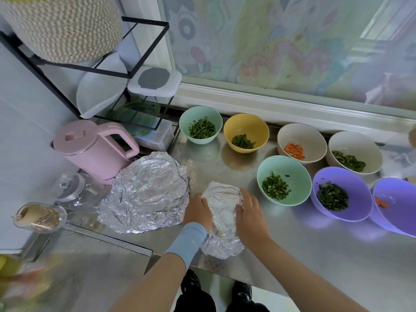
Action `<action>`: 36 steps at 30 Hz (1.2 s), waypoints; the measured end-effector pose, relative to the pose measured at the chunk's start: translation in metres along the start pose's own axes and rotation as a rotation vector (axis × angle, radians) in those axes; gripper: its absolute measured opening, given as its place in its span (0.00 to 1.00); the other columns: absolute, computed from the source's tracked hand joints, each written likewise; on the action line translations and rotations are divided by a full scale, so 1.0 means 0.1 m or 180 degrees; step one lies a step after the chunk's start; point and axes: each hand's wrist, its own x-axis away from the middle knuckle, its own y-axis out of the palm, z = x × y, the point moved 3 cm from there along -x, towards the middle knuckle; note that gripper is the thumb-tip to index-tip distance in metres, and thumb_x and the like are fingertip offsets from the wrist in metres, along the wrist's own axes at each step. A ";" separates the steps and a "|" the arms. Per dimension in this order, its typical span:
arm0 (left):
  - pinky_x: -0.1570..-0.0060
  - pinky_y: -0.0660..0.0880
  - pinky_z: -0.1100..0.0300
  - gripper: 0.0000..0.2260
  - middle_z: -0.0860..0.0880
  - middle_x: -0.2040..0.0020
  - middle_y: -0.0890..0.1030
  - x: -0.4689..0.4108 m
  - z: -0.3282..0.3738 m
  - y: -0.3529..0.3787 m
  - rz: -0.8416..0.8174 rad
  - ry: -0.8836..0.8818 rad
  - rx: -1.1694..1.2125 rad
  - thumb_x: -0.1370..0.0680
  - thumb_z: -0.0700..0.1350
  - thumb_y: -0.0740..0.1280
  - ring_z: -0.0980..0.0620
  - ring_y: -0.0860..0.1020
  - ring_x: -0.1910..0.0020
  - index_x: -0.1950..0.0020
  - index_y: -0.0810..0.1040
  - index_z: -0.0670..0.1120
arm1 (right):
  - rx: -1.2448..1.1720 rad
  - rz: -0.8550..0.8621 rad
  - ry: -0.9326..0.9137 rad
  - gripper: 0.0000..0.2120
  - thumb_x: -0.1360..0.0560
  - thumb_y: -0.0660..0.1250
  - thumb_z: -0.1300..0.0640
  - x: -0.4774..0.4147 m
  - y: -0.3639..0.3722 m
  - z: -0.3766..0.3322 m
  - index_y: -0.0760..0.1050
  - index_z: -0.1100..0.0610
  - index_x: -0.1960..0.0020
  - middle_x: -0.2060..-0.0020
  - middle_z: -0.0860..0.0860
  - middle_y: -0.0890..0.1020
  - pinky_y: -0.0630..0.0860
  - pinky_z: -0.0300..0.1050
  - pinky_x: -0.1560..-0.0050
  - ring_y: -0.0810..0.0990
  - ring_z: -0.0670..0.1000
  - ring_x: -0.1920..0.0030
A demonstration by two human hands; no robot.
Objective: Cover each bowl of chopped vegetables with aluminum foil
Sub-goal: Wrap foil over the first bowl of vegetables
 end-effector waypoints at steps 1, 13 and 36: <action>0.44 0.72 0.51 0.17 0.42 0.36 0.75 0.02 -0.02 0.00 0.0029 0.0006 -0.0069 0.16 0.43 0.52 0.43 0.75 0.41 0.28 0.66 0.44 | -0.0185 -0.0123 -0.0042 0.22 0.17 0.53 0.53 -0.04 -0.01 0.02 0.57 0.48 0.24 0.29 0.49 0.66 0.68 0.51 0.34 0.68 0.54 0.31; 0.39 0.70 0.57 0.16 0.51 0.37 0.76 -0.30 0.19 0.09 -0.0227 0.1684 -0.0543 0.16 0.47 0.54 0.51 0.73 0.38 0.29 0.71 0.50 | -0.0332 -0.0054 0.0142 0.23 0.17 0.53 0.54 0.03 -0.04 0.05 0.57 0.52 0.23 0.27 0.51 0.65 0.64 0.45 0.32 0.64 0.52 0.28; 0.40 0.65 0.66 0.20 0.53 0.34 0.76 -0.19 0.20 0.00 -0.0262 0.1183 0.0152 0.18 0.39 0.54 0.53 0.73 0.36 0.31 0.74 0.54 | -0.1089 0.0003 0.0701 0.16 0.17 0.52 0.51 0.05 0.01 0.14 0.65 0.48 0.31 0.46 0.49 0.78 0.75 0.45 0.54 0.81 0.49 0.55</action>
